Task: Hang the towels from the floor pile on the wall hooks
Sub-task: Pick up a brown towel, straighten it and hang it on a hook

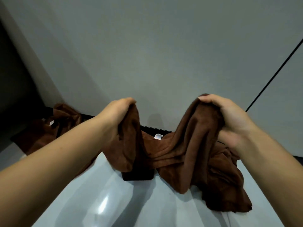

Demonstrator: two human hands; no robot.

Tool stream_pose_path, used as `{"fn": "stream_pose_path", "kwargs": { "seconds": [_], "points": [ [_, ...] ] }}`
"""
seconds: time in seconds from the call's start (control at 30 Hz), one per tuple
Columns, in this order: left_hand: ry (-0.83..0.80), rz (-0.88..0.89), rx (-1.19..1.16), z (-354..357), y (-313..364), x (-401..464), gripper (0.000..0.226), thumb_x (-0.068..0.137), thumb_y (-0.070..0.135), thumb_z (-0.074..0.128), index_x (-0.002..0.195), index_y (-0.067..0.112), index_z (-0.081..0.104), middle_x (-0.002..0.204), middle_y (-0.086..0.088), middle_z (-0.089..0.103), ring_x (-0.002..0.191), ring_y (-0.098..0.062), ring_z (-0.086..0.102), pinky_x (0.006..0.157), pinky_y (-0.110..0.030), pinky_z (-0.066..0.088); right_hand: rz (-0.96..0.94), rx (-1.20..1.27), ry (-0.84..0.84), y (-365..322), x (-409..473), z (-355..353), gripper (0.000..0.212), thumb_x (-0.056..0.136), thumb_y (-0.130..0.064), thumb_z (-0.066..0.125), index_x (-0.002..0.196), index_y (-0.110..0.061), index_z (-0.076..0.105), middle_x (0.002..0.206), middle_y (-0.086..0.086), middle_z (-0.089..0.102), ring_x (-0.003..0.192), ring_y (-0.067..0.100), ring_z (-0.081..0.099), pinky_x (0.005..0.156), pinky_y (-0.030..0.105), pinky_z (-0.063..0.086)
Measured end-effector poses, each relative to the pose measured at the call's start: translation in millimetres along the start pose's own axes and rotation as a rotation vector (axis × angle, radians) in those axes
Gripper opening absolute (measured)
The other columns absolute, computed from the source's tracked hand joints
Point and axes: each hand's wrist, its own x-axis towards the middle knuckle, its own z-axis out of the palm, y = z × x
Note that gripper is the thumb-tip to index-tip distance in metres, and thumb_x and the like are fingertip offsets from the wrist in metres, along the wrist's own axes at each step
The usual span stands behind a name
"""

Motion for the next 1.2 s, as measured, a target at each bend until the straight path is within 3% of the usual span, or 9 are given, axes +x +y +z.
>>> {"fn": "stream_pose_path", "kwargs": {
  "seconds": [0.13,0.37,0.47,0.6,0.7,0.83,0.97,1.07,1.2],
  "points": [
    [-0.106,0.058,0.016,19,8,-21,0.027,0.088,0.034,0.058,0.074,0.011,0.057,0.062,-0.01,0.055,0.052,-0.025,0.054,0.057,-0.028,0.044,0.006,-0.145,-0.181,14,-12,33,0.02,0.06,-0.019,0.07,0.072,-0.015,0.055,0.07,0.011,0.044,0.06,0.016,0.047,0.059,0.028,0.039],
    [-0.338,0.044,-0.019,28,13,-33,0.029,0.093,0.034,0.043,0.075,0.014,0.055,0.08,-0.011,0.057,0.073,-0.027,0.056,0.068,-0.031,0.044,0.014,0.003,-0.285,35,-11,47,0.013,0.089,-0.015,0.051,0.099,-0.009,0.058,0.082,0.014,0.059,0.069,0.015,0.06,0.06,0.021,0.051],
    [-0.497,0.048,-0.114,18,16,-37,0.022,0.078,0.02,0.041,0.084,0.008,0.058,0.09,-0.014,0.051,0.075,-0.025,0.048,0.07,-0.032,0.04,0.037,0.061,-0.244,33,-8,43,0.027,0.09,-0.016,0.049,0.113,-0.006,0.059,0.098,0.016,0.059,0.079,0.018,0.059,0.061,0.022,0.052],
    [-0.654,0.14,-0.024,13,10,-38,0.049,0.065,-0.01,0.05,0.108,0.009,0.065,0.103,-0.014,0.065,0.089,-0.024,0.061,0.081,-0.033,0.051,0.02,0.119,-0.215,29,-7,35,0.03,0.092,-0.015,0.045,0.114,-0.004,0.062,0.105,0.014,0.067,0.087,0.019,0.064,0.069,0.03,0.056],
    [-0.591,0.156,-0.02,16,6,-36,0.046,0.082,-0.018,0.044,0.112,0.009,0.065,0.108,-0.016,0.066,0.096,-0.026,0.064,0.085,-0.034,0.054,0.008,0.079,-0.187,26,-7,31,0.026,0.091,-0.016,0.047,0.107,-0.003,0.063,0.101,0.015,0.067,0.088,0.021,0.063,0.072,0.031,0.056],
    [-0.378,0.217,0.046,13,7,-30,0.029,0.082,-0.013,0.053,0.086,0.009,0.072,0.077,-0.01,0.068,0.07,-0.021,0.064,0.08,-0.034,0.054,-0.067,0.06,-0.042,11,-10,25,0.016,0.089,-0.016,0.052,0.074,-0.019,0.051,0.064,0.0,0.047,0.054,0.011,0.049,0.049,0.021,0.044],
    [-0.258,0.315,0.057,10,8,-29,0.038,0.08,-0.011,0.057,0.061,0.016,0.074,0.061,-0.001,0.066,0.063,-0.021,0.06,0.075,-0.034,0.052,-0.143,0.009,-0.026,2,-15,22,0.015,0.089,-0.017,0.052,0.075,-0.019,0.049,0.065,-0.002,0.046,0.055,0.009,0.047,0.048,0.019,0.043],
    [-0.243,0.376,0.051,16,8,-38,0.028,0.079,-0.007,0.064,0.067,0.015,0.076,0.074,-0.009,0.071,0.081,-0.035,0.063,0.087,-0.049,0.05,-0.129,-0.063,-0.105,9,-17,31,0.015,0.089,-0.017,0.053,0.074,-0.019,0.048,0.064,0.001,0.044,0.054,0.011,0.047,0.049,0.021,0.042],
    [-0.26,0.452,0.004,27,7,-45,0.018,0.079,-0.005,0.065,0.075,0.011,0.072,0.075,-0.005,0.071,0.076,-0.018,0.066,0.083,-0.033,0.052,-0.128,-0.209,-0.193,19,-18,41,0.011,0.092,-0.016,0.052,0.09,-0.01,0.06,0.075,0.006,0.059,0.068,0.014,0.059,0.058,0.025,0.049]
  ]
}}
